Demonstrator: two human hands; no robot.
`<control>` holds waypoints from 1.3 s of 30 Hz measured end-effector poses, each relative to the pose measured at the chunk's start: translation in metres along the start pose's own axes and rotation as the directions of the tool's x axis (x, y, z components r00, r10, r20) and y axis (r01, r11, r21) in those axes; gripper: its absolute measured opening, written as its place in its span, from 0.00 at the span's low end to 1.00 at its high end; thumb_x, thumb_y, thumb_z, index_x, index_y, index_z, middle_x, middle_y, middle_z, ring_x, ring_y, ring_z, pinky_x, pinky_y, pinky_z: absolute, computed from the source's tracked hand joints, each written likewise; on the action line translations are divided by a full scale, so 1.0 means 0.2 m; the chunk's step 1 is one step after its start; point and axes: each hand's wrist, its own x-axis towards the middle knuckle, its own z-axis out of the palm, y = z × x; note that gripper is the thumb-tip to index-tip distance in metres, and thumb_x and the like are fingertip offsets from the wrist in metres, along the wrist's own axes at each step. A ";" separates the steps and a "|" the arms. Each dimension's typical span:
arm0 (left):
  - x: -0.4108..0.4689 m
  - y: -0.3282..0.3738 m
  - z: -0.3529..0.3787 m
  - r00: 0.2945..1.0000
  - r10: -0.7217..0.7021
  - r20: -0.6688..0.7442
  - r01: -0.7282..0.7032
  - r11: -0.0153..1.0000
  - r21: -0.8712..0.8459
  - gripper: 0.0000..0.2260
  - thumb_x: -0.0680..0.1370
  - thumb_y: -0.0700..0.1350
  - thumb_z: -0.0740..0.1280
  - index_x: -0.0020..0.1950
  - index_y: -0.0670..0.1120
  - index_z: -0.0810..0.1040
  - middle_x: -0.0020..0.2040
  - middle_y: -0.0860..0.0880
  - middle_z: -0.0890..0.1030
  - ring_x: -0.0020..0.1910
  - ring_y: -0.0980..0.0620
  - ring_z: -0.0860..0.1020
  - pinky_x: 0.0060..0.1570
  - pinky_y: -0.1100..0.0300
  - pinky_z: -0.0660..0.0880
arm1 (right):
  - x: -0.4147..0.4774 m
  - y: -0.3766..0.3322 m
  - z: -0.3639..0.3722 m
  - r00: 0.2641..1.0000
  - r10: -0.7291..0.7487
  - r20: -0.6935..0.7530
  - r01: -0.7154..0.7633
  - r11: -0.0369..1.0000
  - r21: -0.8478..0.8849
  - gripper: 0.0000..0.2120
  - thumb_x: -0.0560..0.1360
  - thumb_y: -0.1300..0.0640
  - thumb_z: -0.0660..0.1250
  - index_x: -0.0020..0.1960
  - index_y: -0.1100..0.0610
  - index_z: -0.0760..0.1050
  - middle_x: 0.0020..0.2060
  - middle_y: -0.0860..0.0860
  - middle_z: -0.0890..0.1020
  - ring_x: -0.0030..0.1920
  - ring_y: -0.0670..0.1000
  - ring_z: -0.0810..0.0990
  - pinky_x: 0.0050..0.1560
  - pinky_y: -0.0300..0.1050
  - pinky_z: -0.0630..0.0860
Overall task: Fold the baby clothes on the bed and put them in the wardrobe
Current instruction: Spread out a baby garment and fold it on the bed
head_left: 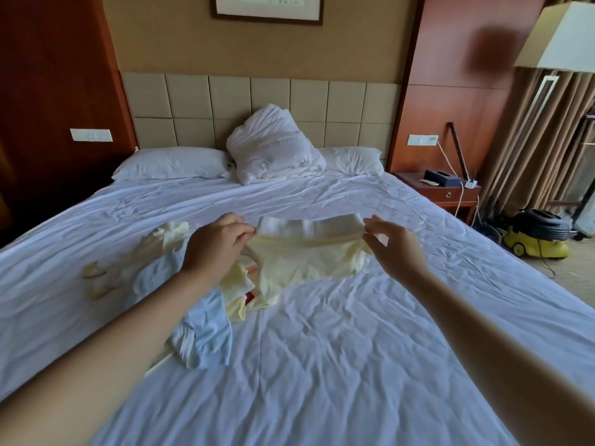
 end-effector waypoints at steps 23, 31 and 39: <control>-1.15 0.14 0.25 0.482 0.040 0.875 -0.162 0.986 0.044 0.11 0.76 0.45 0.63 0.52 0.53 0.83 0.56 0.56 0.80 0.53 0.54 0.78 0.43 0.65 0.68 | -1.25 0.34 0.22 0.744 0.193 0.640 0.091 0.919 -0.383 0.09 0.77 0.52 0.65 0.54 0.46 0.82 0.53 0.43 0.76 0.56 0.49 0.76 0.47 0.45 0.75; -1.08 0.32 0.28 0.625 0.036 0.780 -0.077 0.997 0.016 0.10 0.71 0.58 0.67 0.47 0.54 0.79 0.42 0.58 0.76 0.45 0.57 0.76 0.37 0.64 0.65 | -1.24 0.35 0.15 0.665 0.173 0.727 0.100 0.944 -0.316 0.14 0.75 0.57 0.64 0.55 0.42 0.81 0.55 0.39 0.79 0.57 0.44 0.77 0.47 0.37 0.71; -1.11 0.68 0.54 0.442 0.277 0.853 -0.183 0.959 -0.217 0.34 0.69 0.67 0.70 0.71 0.54 0.69 0.69 0.55 0.67 0.67 0.53 0.66 0.64 0.56 0.65 | -1.14 0.42 0.09 0.658 0.193 0.727 0.131 0.922 -0.363 0.23 0.71 0.60 0.66 0.62 0.41 0.77 0.65 0.36 0.74 0.68 0.40 0.68 0.54 0.38 0.69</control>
